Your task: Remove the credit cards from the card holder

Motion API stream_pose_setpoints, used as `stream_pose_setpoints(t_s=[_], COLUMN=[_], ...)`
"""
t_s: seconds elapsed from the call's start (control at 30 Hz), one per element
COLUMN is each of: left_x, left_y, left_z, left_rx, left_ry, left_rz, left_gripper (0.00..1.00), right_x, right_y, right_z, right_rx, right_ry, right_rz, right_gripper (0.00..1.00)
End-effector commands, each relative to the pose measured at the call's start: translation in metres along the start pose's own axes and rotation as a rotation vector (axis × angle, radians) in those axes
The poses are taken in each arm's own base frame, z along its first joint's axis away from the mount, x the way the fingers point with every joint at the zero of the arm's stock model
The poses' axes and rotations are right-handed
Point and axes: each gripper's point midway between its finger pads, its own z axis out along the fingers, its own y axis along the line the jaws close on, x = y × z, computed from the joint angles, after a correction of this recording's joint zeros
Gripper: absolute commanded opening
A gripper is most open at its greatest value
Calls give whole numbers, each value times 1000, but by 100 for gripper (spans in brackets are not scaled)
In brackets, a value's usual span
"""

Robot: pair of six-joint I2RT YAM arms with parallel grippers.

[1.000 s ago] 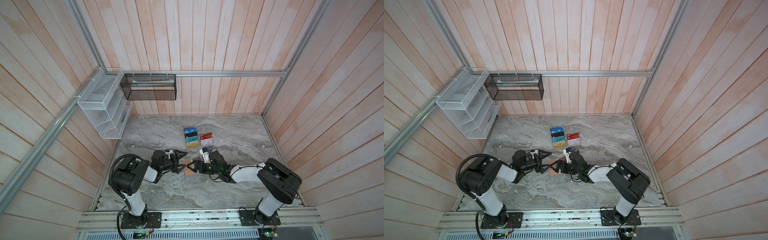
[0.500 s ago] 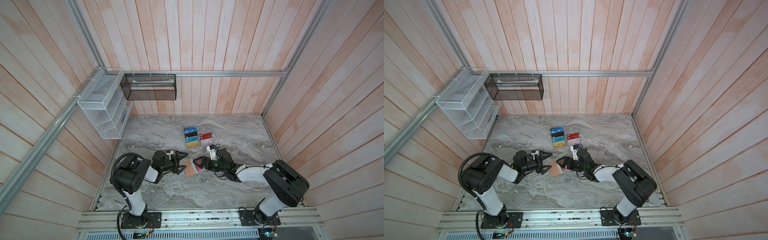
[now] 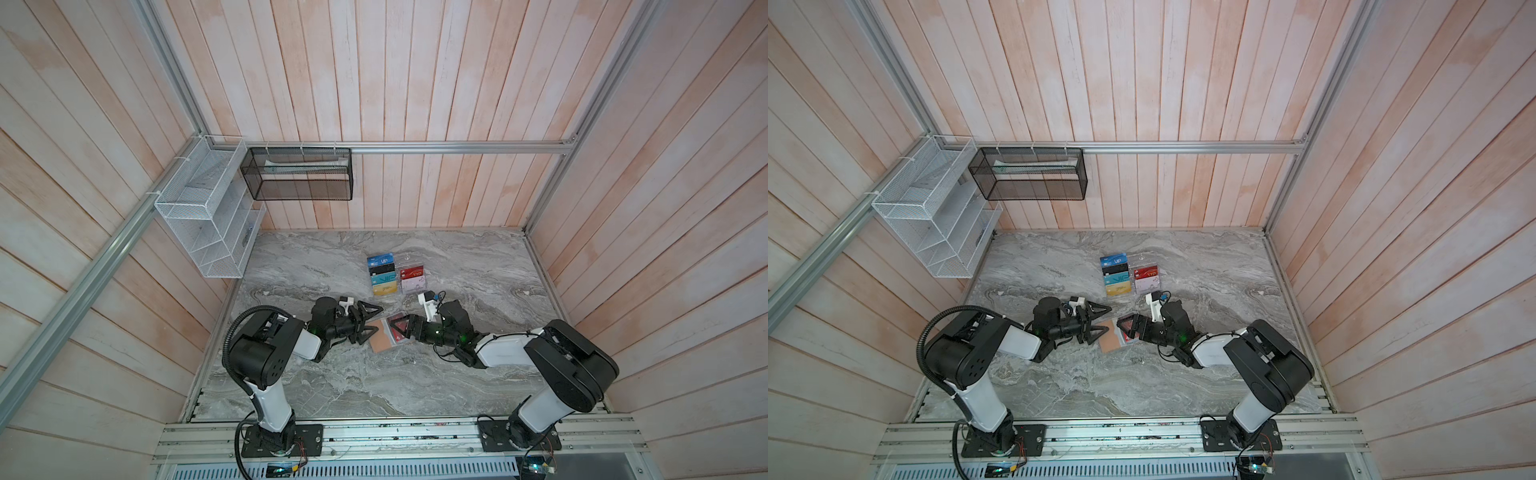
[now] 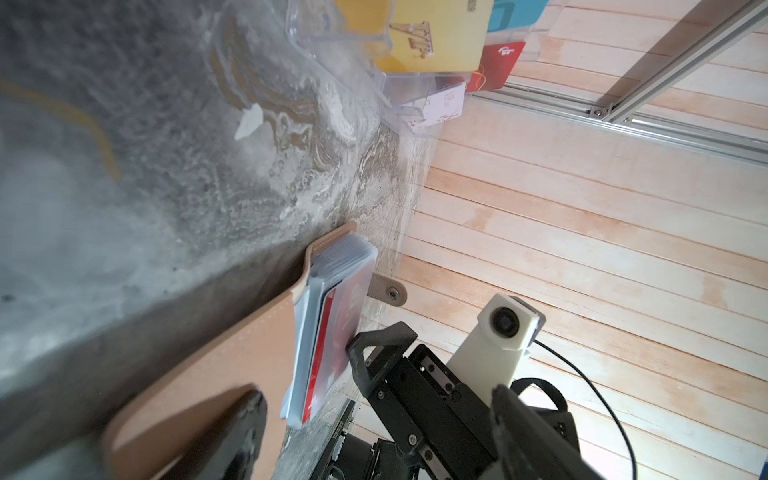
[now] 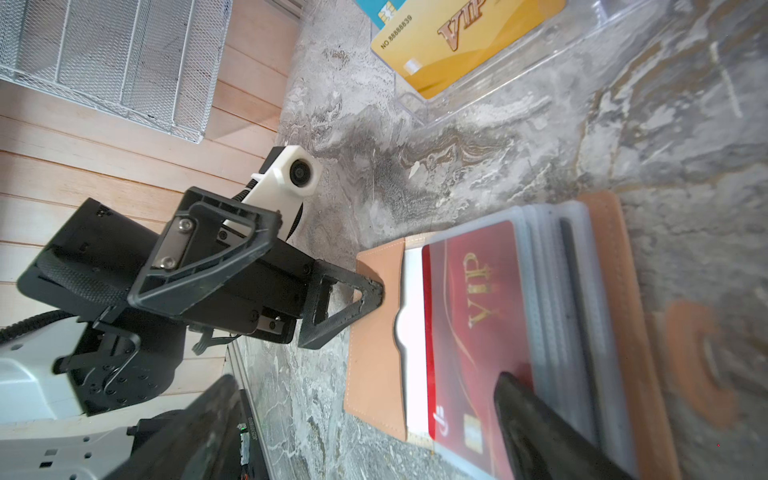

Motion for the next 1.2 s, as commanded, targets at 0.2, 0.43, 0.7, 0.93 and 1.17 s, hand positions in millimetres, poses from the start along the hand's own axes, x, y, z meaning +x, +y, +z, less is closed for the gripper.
stream_pose_setpoints(t_s=[0.2, 0.43, 0.7, 0.93, 1.17], left_x=[0, 3, 5, 7, 10], left_y=[8, 17, 15, 21, 27], left_z=[17, 25, 34, 38, 40], left_rx=[-35, -55, -41, -53, -53], left_ry=[12, 28, 46, 52, 57], left_rz=[37, 39, 55, 62, 61], left_gripper=[75, 68, 60, 50, 44], right_x=[21, 22, 25, 27, 28], right_y=[-31, -33, -39, -43, -46], right_z=[-4, -3, -2, -2, -2], right_rx=[60, 55, 54, 56, 58], right_ry=[46, 49, 50, 54, 55], right_rz=[82, 92, 115, 128, 136], right_gripper=[97, 97, 97, 97, 97])
